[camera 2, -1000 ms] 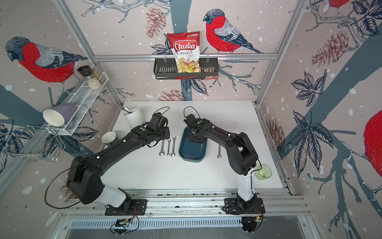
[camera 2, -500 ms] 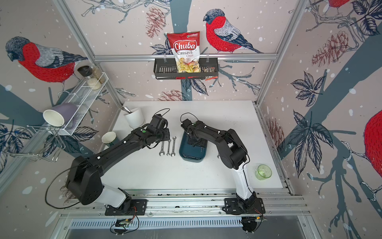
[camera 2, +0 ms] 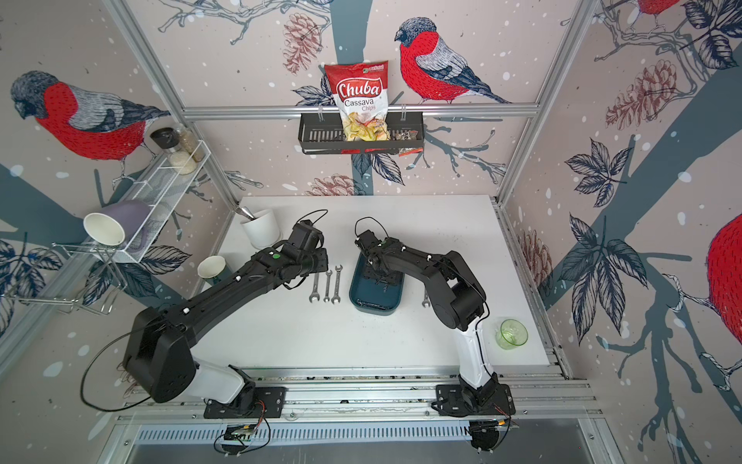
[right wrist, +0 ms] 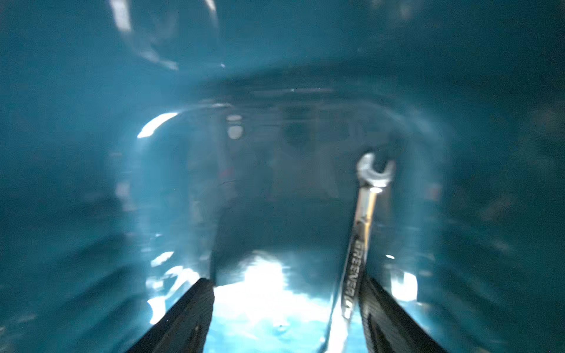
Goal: Take out the wrench from the storage box
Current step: Pick up the wrench from the storage box.
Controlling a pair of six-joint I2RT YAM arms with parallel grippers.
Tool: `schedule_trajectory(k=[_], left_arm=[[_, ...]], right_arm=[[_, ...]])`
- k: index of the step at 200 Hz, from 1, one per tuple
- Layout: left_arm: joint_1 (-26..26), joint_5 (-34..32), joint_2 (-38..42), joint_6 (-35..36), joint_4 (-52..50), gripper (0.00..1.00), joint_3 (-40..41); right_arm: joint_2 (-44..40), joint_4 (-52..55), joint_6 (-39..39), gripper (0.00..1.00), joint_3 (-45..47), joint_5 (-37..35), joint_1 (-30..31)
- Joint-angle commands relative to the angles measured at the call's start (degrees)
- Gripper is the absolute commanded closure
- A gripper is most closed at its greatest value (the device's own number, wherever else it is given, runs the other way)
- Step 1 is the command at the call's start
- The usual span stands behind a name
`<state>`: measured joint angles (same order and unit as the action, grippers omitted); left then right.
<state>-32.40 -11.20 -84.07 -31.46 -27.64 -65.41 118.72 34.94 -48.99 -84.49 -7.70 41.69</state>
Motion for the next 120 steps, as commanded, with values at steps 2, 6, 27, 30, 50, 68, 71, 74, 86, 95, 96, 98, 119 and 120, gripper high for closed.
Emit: schedule_trajectory(k=[2, 6, 27, 30, 50, 68, 71, 74, 86, 95, 96, 98, 119, 120], left_arm=[[0.08, -1.09, 0.36, 0.66, 0.08, 0.55, -0.26], [0.13, -1.02, 0.39, 0.7, 0.06, 0.55, -0.25], [0.08, -1.02, 0.4, 0.62, -0.13, 0.55, -0.51], [0.11, -1.09, 0.4, 0.67, -0.2, 0.55, -0.61], [0.09, -1.02, 0.23, 0.57, -0.23, 0.55, -0.78], [0.08, -0.78, -0.04, 0.59, -0.22, 0.55, -1.08], [0.07, -0.75, -0.08, 0.58, -0.22, 0.55, -1.04], [0.13, -0.75, -0.12, 0.53, -0.22, 0.55, -1.13], [0.06, -0.68, -0.2, 0.58, -0.31, 0.55, -1.21], [0.09, -0.66, -0.3, 0.59, -0.31, 0.55, -1.32], [0.08, -0.71, -0.3, 0.56, -0.31, 0.55, -1.31], [0.13, -0.67, -0.3, 0.53, -0.31, 0.55, -1.33], [0.07, -0.84, -0.3, 0.65, -0.4, 0.55, -1.3], [0.11, -0.88, -0.35, 0.63, -0.4, 0.55, -1.3]], right_arm=[[0.23, -3.54, 2.93, 0.24, 0.54, 5.7, 0.27], [0.14, -3.79, 3.23, 0.24, 0.55, 5.91, 0.31], [-0.05, -3.4, 3.99, 0.26, 0.46, 5.15, 0.39], [-0.15, -3.12, 3.87, 0.26, 0.46, 4.7, 0.4], [-0.49, 0.29, 1.72, 0.28, 0.51, 1.53, -0.06], [-0.46, 2.47, 0.43, 0.3, 0.96, -0.61, -0.59], [-0.46, 2.58, 0.25, 0.3, 1.25, -0.88, -0.71], [-0.52, 2.52, 0.14, 0.3, 1.56, -1.05, -0.87], [-0.7, 2.25, -0.46, 0.3, 2.99, -1.26, -1.89], [-0.74, 1.99, -0.58, 0.3, 3.81, -1.38, -2.49], [-0.76, 1.94, -0.58, 0.3, 3.85, -1.36, -2.54], [-0.85, 1.92, -0.58, 0.3, 3.99, -1.42, -2.64], [-1.21, 0.84, -0.51, 0.31, 5.2, -1.33, -3.2], [-1.25, 0.79, -0.5, 0.31, 5.25, -1.3, -3.2]])
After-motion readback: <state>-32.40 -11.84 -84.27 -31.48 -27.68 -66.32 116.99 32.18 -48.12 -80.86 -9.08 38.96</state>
